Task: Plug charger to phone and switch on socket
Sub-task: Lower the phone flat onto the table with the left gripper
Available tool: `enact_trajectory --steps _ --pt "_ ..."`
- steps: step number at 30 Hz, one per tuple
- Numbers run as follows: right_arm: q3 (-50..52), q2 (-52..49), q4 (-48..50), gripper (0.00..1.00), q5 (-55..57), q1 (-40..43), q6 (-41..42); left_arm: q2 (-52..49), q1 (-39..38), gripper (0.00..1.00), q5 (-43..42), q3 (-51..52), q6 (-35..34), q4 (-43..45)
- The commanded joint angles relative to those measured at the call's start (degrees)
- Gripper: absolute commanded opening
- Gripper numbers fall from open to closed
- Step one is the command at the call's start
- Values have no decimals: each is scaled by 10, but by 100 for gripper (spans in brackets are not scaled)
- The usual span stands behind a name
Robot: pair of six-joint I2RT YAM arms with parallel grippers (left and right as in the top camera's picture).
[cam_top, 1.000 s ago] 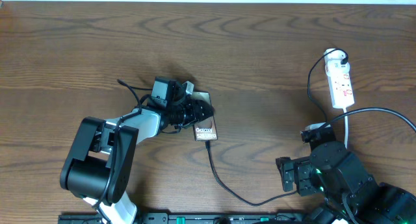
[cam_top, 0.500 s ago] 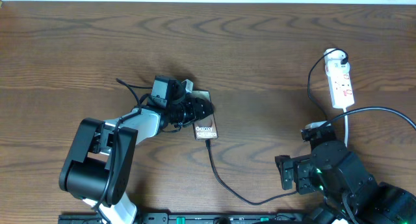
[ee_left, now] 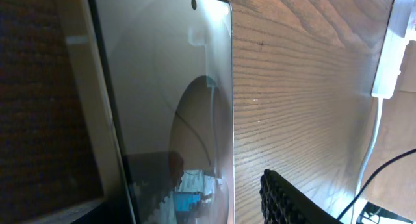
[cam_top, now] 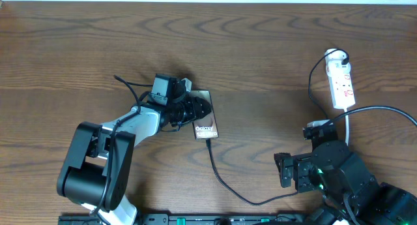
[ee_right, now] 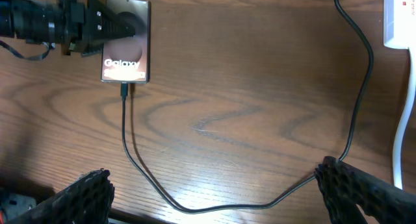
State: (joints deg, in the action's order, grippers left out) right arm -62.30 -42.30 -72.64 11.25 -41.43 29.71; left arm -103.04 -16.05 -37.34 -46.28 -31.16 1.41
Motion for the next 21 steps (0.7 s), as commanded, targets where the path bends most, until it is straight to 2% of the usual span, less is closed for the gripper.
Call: enact_trajectory --steps 1,8,21 --pt "-7 -1 0 99 9 2 17 -40 3 53 115 33 27 -29" --pt "-7 -1 0 99 8 1 20 -40 3 53 118 33 35 -29" --pt "-7 -1 12 99 9 2 20 -40 3 53 190 33 35 -55"
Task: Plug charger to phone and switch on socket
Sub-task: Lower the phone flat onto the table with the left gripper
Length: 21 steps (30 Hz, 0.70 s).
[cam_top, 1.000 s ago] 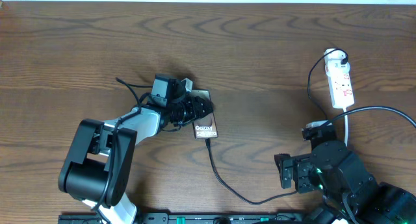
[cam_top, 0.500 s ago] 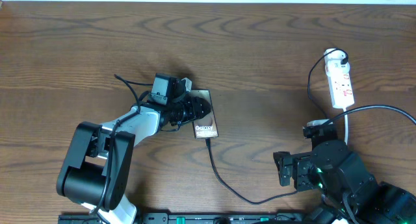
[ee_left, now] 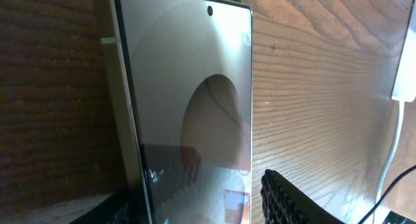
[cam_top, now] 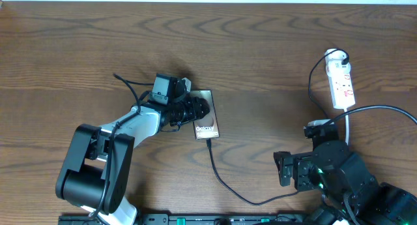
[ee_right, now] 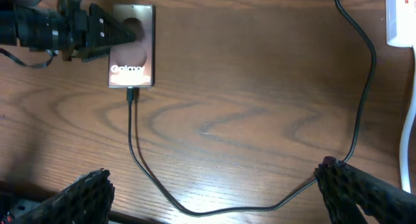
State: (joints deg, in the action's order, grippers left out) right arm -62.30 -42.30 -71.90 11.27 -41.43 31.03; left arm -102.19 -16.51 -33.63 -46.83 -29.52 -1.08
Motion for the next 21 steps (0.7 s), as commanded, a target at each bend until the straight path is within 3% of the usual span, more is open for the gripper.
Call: enact_trajectory --steps 1,21 --pt "-7 -1 7 99 8 2 7 -49 8 54 160 38 19 -30" --pt "-7 -1 64 99 8 1 11 -49 8 55 202 38 19 -32"
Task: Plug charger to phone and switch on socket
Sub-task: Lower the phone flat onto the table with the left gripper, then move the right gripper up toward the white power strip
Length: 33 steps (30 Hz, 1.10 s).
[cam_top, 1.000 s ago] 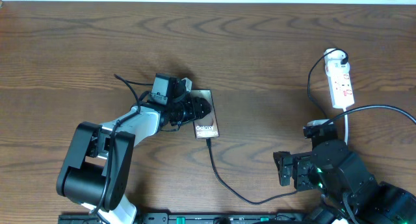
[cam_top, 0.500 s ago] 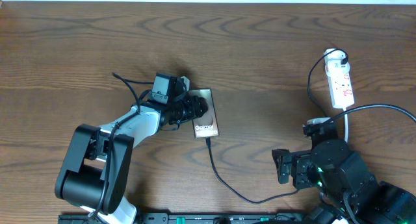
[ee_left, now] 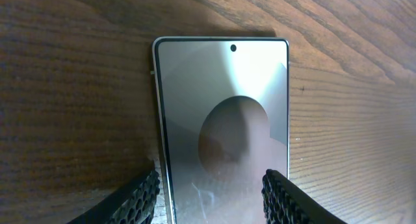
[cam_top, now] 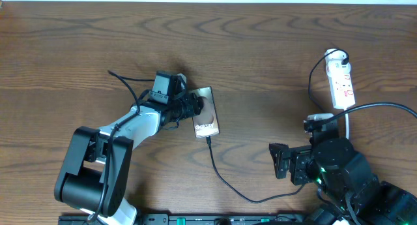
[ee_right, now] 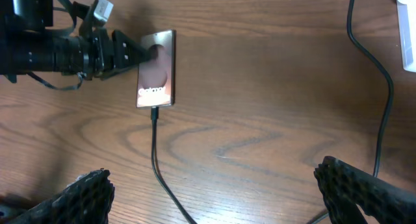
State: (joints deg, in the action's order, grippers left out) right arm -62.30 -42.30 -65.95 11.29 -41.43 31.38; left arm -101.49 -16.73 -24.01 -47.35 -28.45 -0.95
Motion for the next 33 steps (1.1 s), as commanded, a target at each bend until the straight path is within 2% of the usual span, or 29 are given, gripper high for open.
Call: enact_trajectory --steps 1,5,7,12,20,21,25,31,33 --pt "-7 -1 9 99 8 2 8 -56 10 55 106 43 8 -33" --pt "-7 -1 15 99 8 1 8 -56 10 55 122 43 8 -33" --pt "-7 -1 15 99 8 2 8 -56 11 66 122 43 8 -33" --pt "-7 -1 15 99 8 2 8 -55 23 68 103 43 8 -33" --pt "-7 -1 29 99 8 2 8 -51 71 70 -75 43 9 -33" --pt "-7 -1 32 99 8 2 8 -51 86 74 -121 43 24 -32" --pt "-7 -1 32 99 8 2 8 -51 119 76 -227 43 70 -33" --pt "-7 -3 32 99 8 2 8 -50 147 74 -334 43 115 -32" --pt "-7 -6 32 99 8 1 8 -43 153 72 -341 43 120 -32"
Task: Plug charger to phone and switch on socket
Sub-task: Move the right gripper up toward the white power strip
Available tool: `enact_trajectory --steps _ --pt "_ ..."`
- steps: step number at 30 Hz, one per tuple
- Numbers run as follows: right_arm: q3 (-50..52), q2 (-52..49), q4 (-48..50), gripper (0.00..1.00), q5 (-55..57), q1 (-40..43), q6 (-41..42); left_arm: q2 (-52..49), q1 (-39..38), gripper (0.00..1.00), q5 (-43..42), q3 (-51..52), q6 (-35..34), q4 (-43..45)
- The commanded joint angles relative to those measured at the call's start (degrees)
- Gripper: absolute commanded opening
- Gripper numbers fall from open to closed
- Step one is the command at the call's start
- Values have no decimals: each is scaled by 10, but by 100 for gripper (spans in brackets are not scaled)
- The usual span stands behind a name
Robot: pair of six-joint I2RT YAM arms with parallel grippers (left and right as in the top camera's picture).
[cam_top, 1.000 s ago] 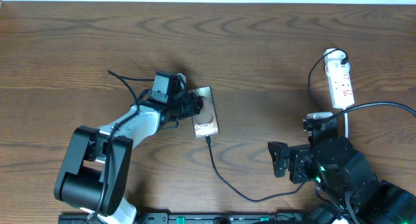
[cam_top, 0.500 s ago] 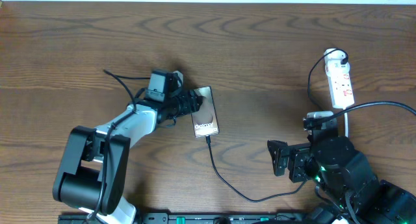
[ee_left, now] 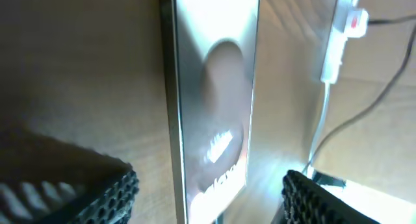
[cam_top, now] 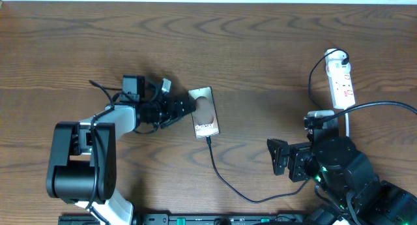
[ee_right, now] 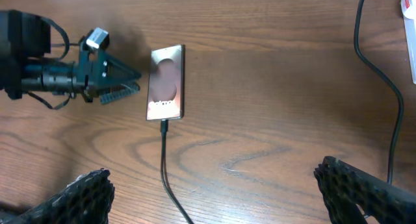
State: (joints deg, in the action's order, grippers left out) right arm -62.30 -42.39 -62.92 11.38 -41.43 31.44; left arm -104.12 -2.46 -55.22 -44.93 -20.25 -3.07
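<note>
The phone [cam_top: 204, 113] lies flat on the wooden table with its screen lit. A black charger cable [cam_top: 221, 179] is plugged into its near end. My left gripper [cam_top: 185, 107] is open just left of the phone, apart from it, and shows in the right wrist view as splayed fingers [ee_right: 123, 89]. In the left wrist view the phone [ee_left: 218, 100] sits ahead between the open fingertips [ee_left: 110, 191]. The white power strip [cam_top: 341, 81] lies at the far right, its red switch [ee_left: 356, 19] visible. My right gripper [cam_top: 281, 161] is open and empty, well clear of both.
The black cable [ee_right: 385, 81] loops from the strip across the table in front of the right arm. A white lead [cam_top: 348, 124] runs from the strip toward the right arm base. The left arm's own wires [cam_top: 104, 93] trail behind its wrist.
My left gripper has drawn back to the left, off the phone, and now stands apart from its left edge. The phone lies where it was with the cable plugged in. The right arm barely moved.
At first my left gripper sat over the phone's left part, with the phone close and slanted in its wrist view. Then the phone lay flat between the open fingers. Now the gripper is clear of it. The cable stayed plugged in throughout, and the right arm edged slightly forward.
</note>
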Motion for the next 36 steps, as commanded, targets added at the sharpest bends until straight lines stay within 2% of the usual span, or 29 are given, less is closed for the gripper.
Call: enact_trajectory --steps 1,7,10,13,14,16,17,18,20,22,24,27,31,36 --pt "-7 -7 2 99 7 2 7 -11 12 72 -28 19 42 -10" --pt "-7 -20 3 99 7 2 7 87 15 72 -29 19 50 -10" --pt "-7 -35 13 99 3 1 24 212 15 76 -60 19 50 -12" --pt "-7 -45 14 99 8 2 17 274 15 79 -92 19 37 -14" --pt "-7 -50 15 93 14 2 10 296 15 81 -98 19 19 -15" --pt "-7 -61 15 66 29 2 9 326 15 85 -113 19 11 -23" --pt "-7 -67 16 49 31 2 13 341 15 86 -125 19 11 -28" --pt "-7 -74 18 37 30 2 22 352 15 86 -136 19 11 -30" --pt "-7 -90 18 15 9 3 79 371 15 86 -164 19 11 -31" --pt "-7 -107 19 1 -45 9 151 385 15 86 -184 19 12 -31" --pt "-7 -127 20 1 -108 16 199 395 15 86 -198 19 14 -31" --pt "-7 -157 23 1 -152 26 206 399 14 86 -218 19 25 -31" --pt "-7 -171 17 1 -106 53 202 399 14 86 -224 19 25 -34" --pt "-7 -138 17 1 -16 120 202 399 14 87 -224 19 26 -40"
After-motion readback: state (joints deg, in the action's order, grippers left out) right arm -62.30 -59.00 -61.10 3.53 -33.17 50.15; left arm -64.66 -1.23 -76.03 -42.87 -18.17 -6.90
